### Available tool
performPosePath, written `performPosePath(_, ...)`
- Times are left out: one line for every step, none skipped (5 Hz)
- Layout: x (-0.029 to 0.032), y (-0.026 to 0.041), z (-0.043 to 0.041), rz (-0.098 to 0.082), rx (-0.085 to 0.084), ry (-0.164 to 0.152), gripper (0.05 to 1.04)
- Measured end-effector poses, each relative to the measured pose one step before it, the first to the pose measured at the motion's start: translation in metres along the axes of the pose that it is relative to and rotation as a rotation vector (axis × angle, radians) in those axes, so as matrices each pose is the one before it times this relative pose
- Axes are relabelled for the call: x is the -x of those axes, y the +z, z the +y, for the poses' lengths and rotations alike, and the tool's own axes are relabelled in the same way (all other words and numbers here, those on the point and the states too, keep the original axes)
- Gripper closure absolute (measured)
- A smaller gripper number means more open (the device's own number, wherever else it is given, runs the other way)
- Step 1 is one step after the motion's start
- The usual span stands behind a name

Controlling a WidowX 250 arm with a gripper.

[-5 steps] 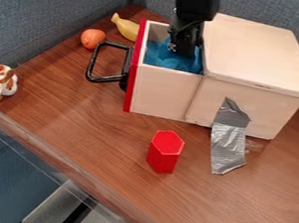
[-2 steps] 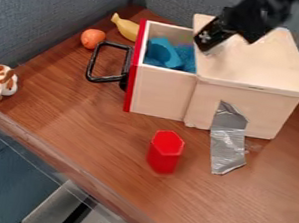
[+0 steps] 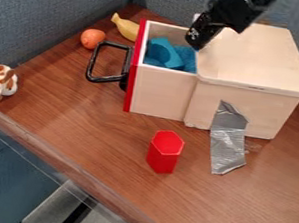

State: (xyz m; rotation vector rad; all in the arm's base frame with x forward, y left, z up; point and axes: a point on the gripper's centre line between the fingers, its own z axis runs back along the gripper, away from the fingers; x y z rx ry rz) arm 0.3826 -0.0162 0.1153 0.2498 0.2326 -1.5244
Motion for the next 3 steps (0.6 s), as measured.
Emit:
performPosePath(0.03431, 0.02405, -0.01242, -0.2089, -0.1592, 0.2899, 0.646)
performPosePath(0.02561, 0.01387, 0.00045, -0.1547, -0.0408, 0.112, 0.337)
performPosePath(0.01093, -0.00474, -0.00874, 0.0457, 0.0516, -0.0608, 0.093)
